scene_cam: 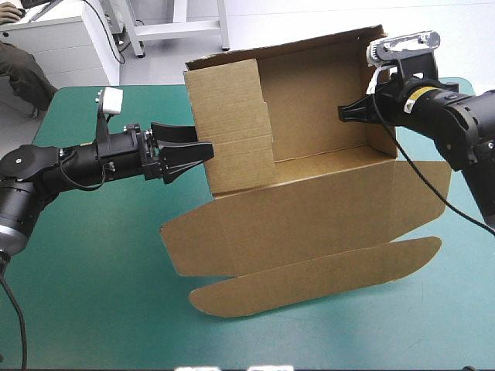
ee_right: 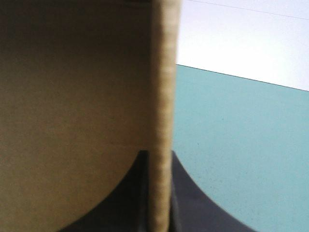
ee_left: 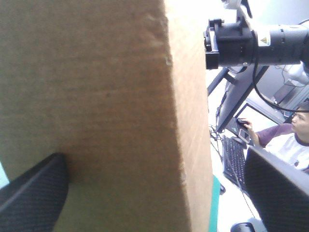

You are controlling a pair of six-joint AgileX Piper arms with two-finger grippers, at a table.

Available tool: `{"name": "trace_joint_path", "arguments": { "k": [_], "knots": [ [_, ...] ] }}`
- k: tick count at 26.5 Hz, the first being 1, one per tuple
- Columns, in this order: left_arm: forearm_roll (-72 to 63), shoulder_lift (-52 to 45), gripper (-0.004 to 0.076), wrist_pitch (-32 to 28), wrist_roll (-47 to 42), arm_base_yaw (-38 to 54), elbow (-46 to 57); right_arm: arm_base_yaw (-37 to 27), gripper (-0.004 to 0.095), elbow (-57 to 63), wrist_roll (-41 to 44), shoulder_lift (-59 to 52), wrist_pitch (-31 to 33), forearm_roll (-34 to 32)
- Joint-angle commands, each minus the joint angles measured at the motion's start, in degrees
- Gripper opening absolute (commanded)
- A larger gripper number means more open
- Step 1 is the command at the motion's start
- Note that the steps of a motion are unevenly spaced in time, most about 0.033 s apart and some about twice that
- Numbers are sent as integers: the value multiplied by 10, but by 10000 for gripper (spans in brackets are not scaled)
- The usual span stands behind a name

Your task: Fold the box

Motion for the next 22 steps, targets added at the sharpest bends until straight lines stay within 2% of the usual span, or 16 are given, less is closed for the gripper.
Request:
{"name": "trace_joint_path", "arguments": {
  "k": [1, 5, 6, 8, 12, 15, 22],
  "knots": [
    [13, -18, 715, -55, -51, -24, -55, 19, -9, -14, 33, -7, -57, -28],
    [167, -17, 715, -165, -158, -83, -117, 34, -9, -14, 54, 3, -65, -53],
    [264, -16, 715, -206, -231, -115, -144, 37, -9, -14, 61, 7, -70, -53],
    [406, -10, 698, -244, -350, -162, -194, 39, -9, -14, 66, 10, -73, -53],
    [599, 19, 589, -221, -491, -216, -268, 39, -9, -14, 71, 11, -75, -53],
    [696, 53, 522, -182, -555, -253, -318, 39, -9, -14, 80, 11, -75, -55],
    [881, 124, 508, -95, -700, -317, -419, 39, -9, -14, 121, 13, -77, -67]
  ]
}}
